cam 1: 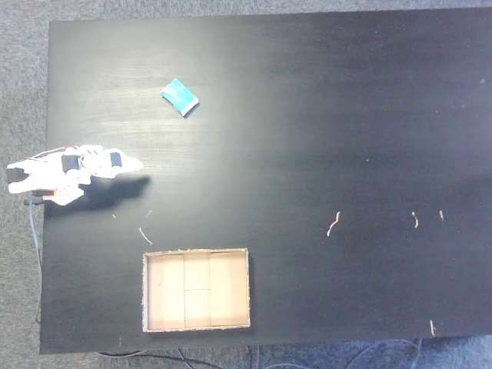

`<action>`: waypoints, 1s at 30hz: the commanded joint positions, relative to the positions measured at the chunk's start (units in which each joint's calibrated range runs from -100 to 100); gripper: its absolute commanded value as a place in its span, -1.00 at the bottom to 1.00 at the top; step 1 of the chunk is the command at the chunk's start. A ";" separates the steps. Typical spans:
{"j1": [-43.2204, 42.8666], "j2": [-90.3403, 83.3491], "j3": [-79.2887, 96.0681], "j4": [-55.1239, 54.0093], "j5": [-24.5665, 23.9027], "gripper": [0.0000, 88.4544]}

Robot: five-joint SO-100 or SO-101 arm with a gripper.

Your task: Pick the green block and drop it in the box on the right.

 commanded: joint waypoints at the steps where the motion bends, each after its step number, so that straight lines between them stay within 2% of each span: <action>1: -0.15 -0.31 1.42 -1.90 0.34 -1.00; 9: -0.15 -0.31 1.42 -2.15 0.29 -1.00; 12: -0.92 -0.31 -0.66 -5.53 -0.78 -1.00; 14: -3.14 3.08 -9.18 -4.38 -1.71 -1.00; 18: -10.50 21.88 -33.57 -1.32 -2.98 -1.00; 19: -12.34 25.94 -36.02 -2.81 0.88 -0.88; 21: -16.25 37.37 -47.08 3.22 6.35 -0.71; 24: -19.47 57.27 -64.67 12.88 6.35 -0.70; 25: -19.54 63.37 -69.65 15.69 6.11 -0.60; 27: -19.47 73.36 -76.09 18.91 6.30 -0.22; 29: -19.24 80.72 -79.36 18.50 7.08 0.01; 30: -18.93 83.60 -81.35 18.41 7.23 0.05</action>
